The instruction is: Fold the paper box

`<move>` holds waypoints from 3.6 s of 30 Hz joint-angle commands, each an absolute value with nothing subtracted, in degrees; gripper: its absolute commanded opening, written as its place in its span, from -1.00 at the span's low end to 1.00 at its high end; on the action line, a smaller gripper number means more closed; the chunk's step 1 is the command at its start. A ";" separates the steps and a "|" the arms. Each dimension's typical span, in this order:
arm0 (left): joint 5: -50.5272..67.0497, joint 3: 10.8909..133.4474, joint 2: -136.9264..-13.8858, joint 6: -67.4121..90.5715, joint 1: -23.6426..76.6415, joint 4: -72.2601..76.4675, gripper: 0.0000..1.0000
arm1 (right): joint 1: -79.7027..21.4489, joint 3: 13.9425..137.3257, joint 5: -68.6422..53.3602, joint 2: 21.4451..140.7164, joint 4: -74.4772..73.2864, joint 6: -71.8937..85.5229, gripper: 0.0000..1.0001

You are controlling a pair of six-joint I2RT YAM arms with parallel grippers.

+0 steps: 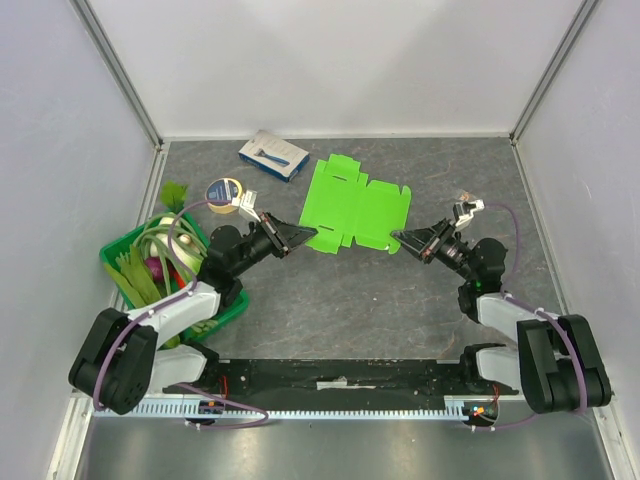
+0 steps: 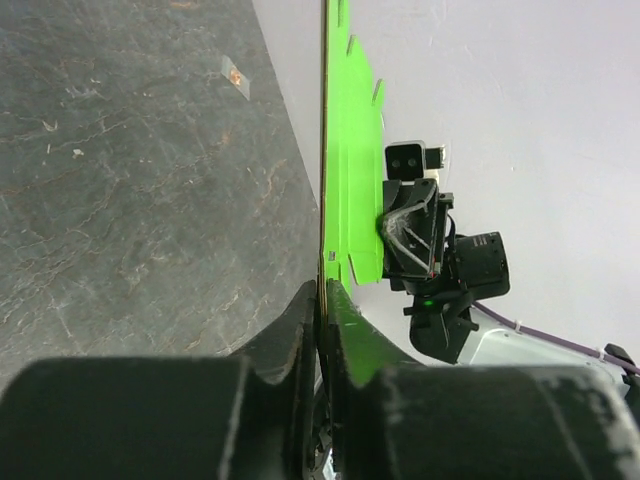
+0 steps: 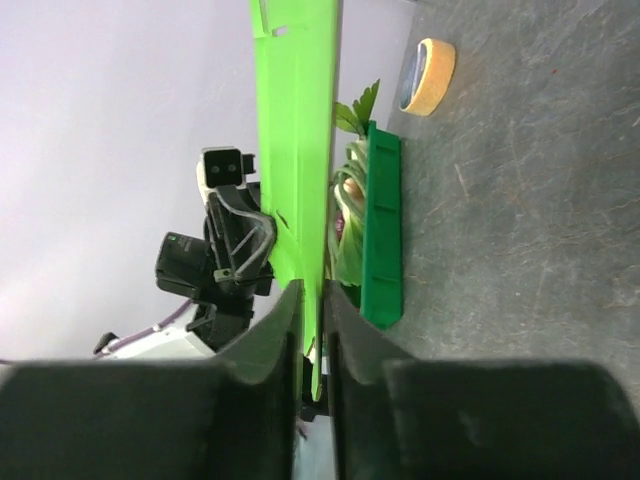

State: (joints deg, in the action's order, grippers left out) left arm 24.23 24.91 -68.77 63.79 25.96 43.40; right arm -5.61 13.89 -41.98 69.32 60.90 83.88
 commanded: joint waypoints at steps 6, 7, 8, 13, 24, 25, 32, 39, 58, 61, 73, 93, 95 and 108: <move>23.20 37.07 -58.81 42.41 25.31 13.58 -0.96 | -9.91 39.51 -25.09 61.70 -8.34 34.61 0.74; 23.90 40.57 -58.19 40.28 25.23 9.71 -0.96 | -12.02 46.86 -18.00 61.70 -15.14 28.62 0.76; 25.91 42.35 -57.84 37.99 25.14 1.92 -0.96 | -14.30 49.80 -11.75 62.22 -23.30 22.65 0.78; 25.14 53.15 -56.52 22.17 25.14 -20.98 -0.96 | -21.62 62.28 5.38 65.47 -29.53 14.95 0.79; 41.30 58.27 -51.86 0.99 25.14 -33.04 -0.95 | -29.17 83.30 -30.65 73.99 -33.11 -12.20 0.72; 41.74 59.14 -51.94 0.10 25.22 -33.92 -0.95 | -29.88 86.80 -32.07 75.31 -34.87 -13.09 0.72; 49.39 61.87 -53.61 -3.42 26.19 -36.38 -0.95 | -42.26 89.12 -33.13 78.31 -41.04 -15.73 0.69; 48.87 65.30 -58.88 -6.41 28.39 -40.07 -0.94 | -47.11 91.68 -38.49 83.67 -47.02 -18.54 0.23; 31.11 47.75 -39.22 16.64 27.51 -12.16 0.85 | -35.80 65.59 -44.19 66.81 -14.84 10.60 -1.00; 32.77 41.84 -39.45 25.01 27.42 -2.39 0.86 | -33.58 61.79 -46.75 63.90 -8.63 18.27 -1.00; 49.30 41.31 -51.51 31.64 27.33 14.76 -0.14 | -31.91 55.72 -53.26 60.29 11.16 34.81 -1.00; 62.96 46.42 -55.27 59.47 14.88 30.79 0.51 | -32.26 57.31 -60.55 64.16 5.97 26.45 -1.00; 64.94 44.91 -59.84 66.42 13.01 40.83 0.19 | -32.26 57.30 -60.99 64.16 6.06 26.37 -1.00; 67.15 48.42 -65.65 63.55 17.65 41.75 -0.40 | -33.40 58.18 -58.98 66.18 5.19 26.98 -1.00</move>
State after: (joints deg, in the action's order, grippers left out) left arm 64.29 45.36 -65.36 62.13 15.00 38.65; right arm -32.45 56.71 -58.81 64.99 4.05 27.09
